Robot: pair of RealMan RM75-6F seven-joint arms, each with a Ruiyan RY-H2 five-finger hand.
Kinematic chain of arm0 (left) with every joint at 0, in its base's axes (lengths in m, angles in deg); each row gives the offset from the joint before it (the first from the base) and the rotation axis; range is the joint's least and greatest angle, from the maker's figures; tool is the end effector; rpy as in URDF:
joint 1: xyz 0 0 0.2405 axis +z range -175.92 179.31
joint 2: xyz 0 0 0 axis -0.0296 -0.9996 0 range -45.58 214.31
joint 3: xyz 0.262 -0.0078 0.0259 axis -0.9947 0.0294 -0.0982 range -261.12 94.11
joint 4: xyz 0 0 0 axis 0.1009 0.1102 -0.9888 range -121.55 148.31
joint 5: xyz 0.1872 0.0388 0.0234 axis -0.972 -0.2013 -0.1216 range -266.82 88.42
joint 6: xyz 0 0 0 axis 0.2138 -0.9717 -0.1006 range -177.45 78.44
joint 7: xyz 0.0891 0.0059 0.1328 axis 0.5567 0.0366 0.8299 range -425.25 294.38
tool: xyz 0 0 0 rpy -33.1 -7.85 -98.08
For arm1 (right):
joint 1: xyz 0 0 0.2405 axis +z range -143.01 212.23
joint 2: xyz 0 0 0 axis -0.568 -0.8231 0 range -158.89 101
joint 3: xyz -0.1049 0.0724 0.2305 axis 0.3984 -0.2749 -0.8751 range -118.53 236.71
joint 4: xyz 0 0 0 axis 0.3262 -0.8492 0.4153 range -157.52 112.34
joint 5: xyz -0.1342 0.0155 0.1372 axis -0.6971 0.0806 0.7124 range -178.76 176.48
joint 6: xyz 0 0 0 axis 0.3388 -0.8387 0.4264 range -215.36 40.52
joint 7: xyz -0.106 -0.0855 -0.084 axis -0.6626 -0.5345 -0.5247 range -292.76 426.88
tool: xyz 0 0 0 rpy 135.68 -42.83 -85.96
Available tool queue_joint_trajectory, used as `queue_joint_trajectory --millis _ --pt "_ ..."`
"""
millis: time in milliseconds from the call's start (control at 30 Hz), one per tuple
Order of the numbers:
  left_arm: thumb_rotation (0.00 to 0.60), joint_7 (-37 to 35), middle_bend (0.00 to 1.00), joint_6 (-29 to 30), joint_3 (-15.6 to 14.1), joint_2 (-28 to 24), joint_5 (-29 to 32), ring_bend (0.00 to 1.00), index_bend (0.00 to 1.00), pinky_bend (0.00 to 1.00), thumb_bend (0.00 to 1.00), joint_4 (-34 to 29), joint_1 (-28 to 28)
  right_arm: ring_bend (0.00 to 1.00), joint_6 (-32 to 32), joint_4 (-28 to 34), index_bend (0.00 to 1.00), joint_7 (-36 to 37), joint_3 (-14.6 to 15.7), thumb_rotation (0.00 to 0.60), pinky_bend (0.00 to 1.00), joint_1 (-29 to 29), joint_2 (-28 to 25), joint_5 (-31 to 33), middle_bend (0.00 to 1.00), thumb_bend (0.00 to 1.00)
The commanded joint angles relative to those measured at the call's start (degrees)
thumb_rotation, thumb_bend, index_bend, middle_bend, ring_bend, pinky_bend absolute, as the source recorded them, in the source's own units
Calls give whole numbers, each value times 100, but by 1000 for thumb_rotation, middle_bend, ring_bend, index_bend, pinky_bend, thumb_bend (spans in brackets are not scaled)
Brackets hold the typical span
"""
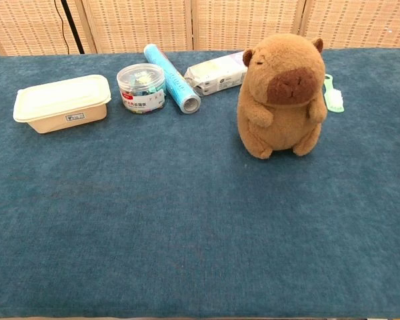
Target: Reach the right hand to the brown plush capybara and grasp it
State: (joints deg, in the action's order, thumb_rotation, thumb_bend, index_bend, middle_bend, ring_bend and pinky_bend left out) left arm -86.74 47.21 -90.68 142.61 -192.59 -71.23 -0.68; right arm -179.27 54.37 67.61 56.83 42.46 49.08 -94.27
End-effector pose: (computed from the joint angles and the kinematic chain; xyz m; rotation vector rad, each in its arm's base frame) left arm -0.3034 0.1440 0.2030 -1.5885 -0.9771 -1.1362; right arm -0.3018 -0.2101 0.1280 1.4523 -0.7318 1.0629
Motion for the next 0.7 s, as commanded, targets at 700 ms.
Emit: queue_joint_trajectory --millis 700 --pt "600 -408 0 143 46 -52 85 0 0 0 0 119 49 0 322 -272 220 521 -543 600 0 721 793 -79 0 0"
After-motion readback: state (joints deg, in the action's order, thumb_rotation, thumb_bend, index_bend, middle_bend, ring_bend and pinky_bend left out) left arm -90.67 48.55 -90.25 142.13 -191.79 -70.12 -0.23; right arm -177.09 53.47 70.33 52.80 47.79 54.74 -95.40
